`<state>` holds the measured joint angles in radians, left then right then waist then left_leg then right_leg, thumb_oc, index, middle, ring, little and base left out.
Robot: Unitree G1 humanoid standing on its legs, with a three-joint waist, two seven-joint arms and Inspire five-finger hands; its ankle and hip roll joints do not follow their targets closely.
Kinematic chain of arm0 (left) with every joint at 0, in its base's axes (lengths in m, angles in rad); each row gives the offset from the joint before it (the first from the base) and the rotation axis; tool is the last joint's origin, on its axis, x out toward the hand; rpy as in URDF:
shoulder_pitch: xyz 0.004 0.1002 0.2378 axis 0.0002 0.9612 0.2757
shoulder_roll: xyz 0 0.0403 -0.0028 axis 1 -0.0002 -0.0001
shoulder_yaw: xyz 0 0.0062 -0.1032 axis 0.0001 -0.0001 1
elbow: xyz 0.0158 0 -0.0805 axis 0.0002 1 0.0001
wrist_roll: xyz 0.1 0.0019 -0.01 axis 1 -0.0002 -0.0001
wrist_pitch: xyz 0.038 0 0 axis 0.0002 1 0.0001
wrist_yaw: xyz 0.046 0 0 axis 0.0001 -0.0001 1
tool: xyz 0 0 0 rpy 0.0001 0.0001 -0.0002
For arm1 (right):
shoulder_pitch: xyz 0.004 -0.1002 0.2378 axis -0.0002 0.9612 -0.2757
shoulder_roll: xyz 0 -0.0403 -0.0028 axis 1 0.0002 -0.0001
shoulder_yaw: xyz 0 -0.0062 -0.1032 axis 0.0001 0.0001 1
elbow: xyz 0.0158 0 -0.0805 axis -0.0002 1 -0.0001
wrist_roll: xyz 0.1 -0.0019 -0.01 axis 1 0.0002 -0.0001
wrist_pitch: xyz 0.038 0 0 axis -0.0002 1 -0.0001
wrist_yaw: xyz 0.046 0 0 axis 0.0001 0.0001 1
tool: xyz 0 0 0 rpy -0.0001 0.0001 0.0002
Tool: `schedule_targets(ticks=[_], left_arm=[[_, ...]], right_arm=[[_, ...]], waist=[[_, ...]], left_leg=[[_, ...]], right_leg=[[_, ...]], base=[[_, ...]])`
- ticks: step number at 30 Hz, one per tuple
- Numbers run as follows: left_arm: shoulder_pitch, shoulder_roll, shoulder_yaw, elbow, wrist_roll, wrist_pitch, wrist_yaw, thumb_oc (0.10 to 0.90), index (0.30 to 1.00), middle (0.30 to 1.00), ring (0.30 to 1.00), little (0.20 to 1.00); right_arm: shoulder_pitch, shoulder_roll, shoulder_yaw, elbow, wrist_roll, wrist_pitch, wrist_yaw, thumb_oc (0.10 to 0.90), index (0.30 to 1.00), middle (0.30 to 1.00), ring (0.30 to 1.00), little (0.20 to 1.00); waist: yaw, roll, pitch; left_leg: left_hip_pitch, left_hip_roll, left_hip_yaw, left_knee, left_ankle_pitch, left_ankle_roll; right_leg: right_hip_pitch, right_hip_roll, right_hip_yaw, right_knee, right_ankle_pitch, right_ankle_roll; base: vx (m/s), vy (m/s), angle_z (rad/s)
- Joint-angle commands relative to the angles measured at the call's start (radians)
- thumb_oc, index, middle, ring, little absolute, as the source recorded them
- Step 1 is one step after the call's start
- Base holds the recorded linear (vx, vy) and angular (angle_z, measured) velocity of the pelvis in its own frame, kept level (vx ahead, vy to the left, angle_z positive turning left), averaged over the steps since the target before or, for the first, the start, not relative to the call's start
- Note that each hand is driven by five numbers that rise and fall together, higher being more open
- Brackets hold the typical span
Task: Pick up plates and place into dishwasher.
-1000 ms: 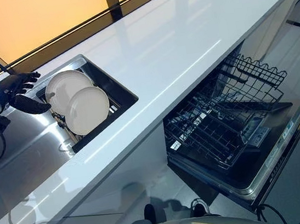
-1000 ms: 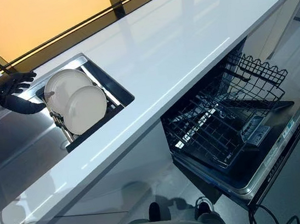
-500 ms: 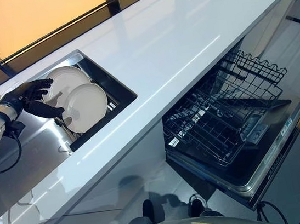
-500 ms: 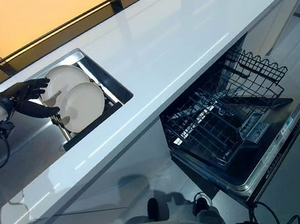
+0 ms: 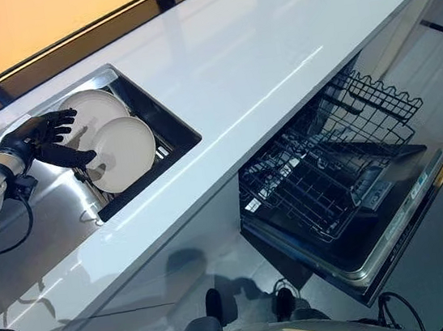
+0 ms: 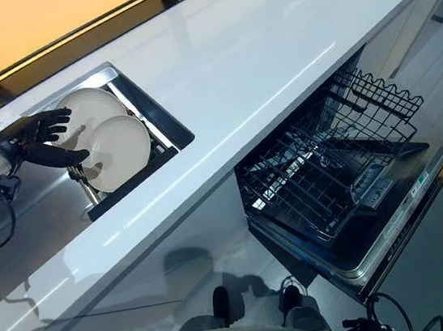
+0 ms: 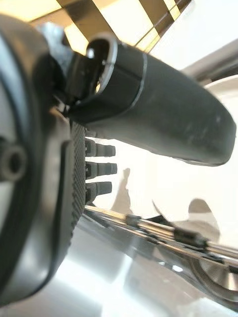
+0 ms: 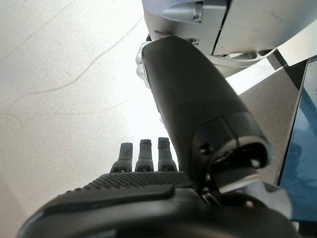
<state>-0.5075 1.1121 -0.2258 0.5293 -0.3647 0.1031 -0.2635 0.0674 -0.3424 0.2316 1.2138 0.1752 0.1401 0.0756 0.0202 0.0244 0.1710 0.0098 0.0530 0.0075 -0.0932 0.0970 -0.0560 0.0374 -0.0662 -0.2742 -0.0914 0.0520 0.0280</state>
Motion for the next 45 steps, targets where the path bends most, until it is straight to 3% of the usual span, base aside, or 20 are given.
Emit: schedule_targets(ticks=[1, 12, 22, 23, 24, 25, 26, 45], left_arm=[[-0.114, 0.045, 0.150, 0.031, -0.057, -0.069, 0.041, 0.800, 0.900, 0.900, 0.900, 0.900], [-0.225, 0.016, 0.066, 0.124, -0.090, -0.089, -0.037, 0.800, 0.900, 0.900, 0.900, 0.900], [-0.299, 0.033, 0.009, 0.162, -0.087, -0.081, -0.119, 0.800, 0.900, 0.900, 0.900, 0.900], [-0.306, 0.037, 0.005, 0.165, -0.090, -0.080, -0.127, 0.649, 0.771, 0.771, 0.771, 0.749], [-0.312, 0.039, 0.001, 0.166, -0.092, -0.079, -0.131, 0.435, 0.587, 0.587, 0.587, 0.535], [-0.316, 0.041, -0.001, 0.167, -0.093, -0.080, -0.133, 0.385, 0.545, 0.545, 0.545, 0.485], [-0.317, 0.044, -0.002, 0.168, -0.098, -0.081, -0.137, 0.119, 0.316, 0.316, 0.316, 0.219], [-0.330, 0.091, -0.013, 0.188, -0.101, -0.068, -0.244, 0.100, 0.300, 0.300, 0.300, 0.200]], right_arm=[[-0.031, -0.063, 0.007, -0.008, 0.005, -0.001, 0.008, 0.800, 0.900, 0.900, 0.900, 0.900], [-0.045, -0.071, 0.008, -0.012, 0.009, -0.046, 0.031, 0.800, 0.900, 0.900, 0.900, 0.900], [-0.040, -0.072, 0.010, -0.021, 0.007, -0.065, 0.038, 0.800, 0.900, 0.900, 0.900, 0.900], [-0.038, -0.073, 0.008, -0.022, 0.004, -0.066, 0.039, 0.800, 0.900, 0.900, 0.900, 0.900], [-0.036, -0.072, 0.007, -0.021, 0.003, -0.069, 0.039, 0.800, 0.900, 0.900, 0.900, 0.900], [-0.035, -0.071, 0.006, -0.021, 0.003, -0.072, 0.039, 0.800, 0.900, 0.900, 0.900, 0.900], [-0.033, -0.070, 0.005, -0.022, 0.003, -0.073, 0.039, 0.800, 0.900, 0.900, 0.900, 0.900], [-0.001, -0.067, -0.016, -0.017, -0.012, -0.058, 0.030, 0.800, 0.900, 0.900, 0.900, 0.900]], waist=[[-0.028, -0.002, 0.043], [-0.044, -0.037, 0.112], [-0.051, -0.042, 0.126], [-0.051, -0.042, 0.125], [-0.051, -0.042, 0.124], [-0.051, -0.041, 0.123], [-0.051, -0.041, 0.121], [-0.052, -0.013, 0.022]], left_leg=[[0.027, -0.043, 0.076, 0.006, -0.080, 0.010], [-0.005, -0.038, 0.097, 0.019, -0.072, 0.020], [-0.010, -0.038, 0.108, 0.019, -0.070, 0.023], [-0.008, -0.038, 0.108, 0.019, -0.070, 0.023], [-0.007, -0.039, 0.108, 0.018, -0.070, 0.023], [-0.006, -0.039, 0.108, 0.018, -0.071, 0.024], [-0.005, -0.040, 0.107, 0.017, -0.071, 0.024], [0.040, -0.060, 0.090, 0.006, -0.095, 0.018]], right_leg=[[0.004, -0.035, 0.065, 0.004, -0.002, 0.094], [-0.048, -0.039, 0.070, 0.017, 0.027, 0.103], [-0.059, -0.046, 0.063, 0.022, 0.045, 0.117], [-0.059, -0.048, 0.062, 0.022, 0.046, 0.118], [-0.059, -0.048, 0.061, 0.022, 0.046, 0.119], [-0.058, -0.049, 0.060, 0.023, 0.047, 0.119], [-0.058, -0.049, 0.060, 0.023, 0.047, 0.120], [-0.004, -0.048, 0.056, 0.013, 0.032, 0.127]], base=[[-0.07, 0.014, -0.06], [-0.05, -0.006, -0.02], [-0.02, -0.006, 0.02], [0.00, 0.000, 0.00], [0.00, 0.000, 0.00], [0.00, 0.000, 0.00], [0.00, 0.000, 0.00], [0.00, -0.010, 0.00]])
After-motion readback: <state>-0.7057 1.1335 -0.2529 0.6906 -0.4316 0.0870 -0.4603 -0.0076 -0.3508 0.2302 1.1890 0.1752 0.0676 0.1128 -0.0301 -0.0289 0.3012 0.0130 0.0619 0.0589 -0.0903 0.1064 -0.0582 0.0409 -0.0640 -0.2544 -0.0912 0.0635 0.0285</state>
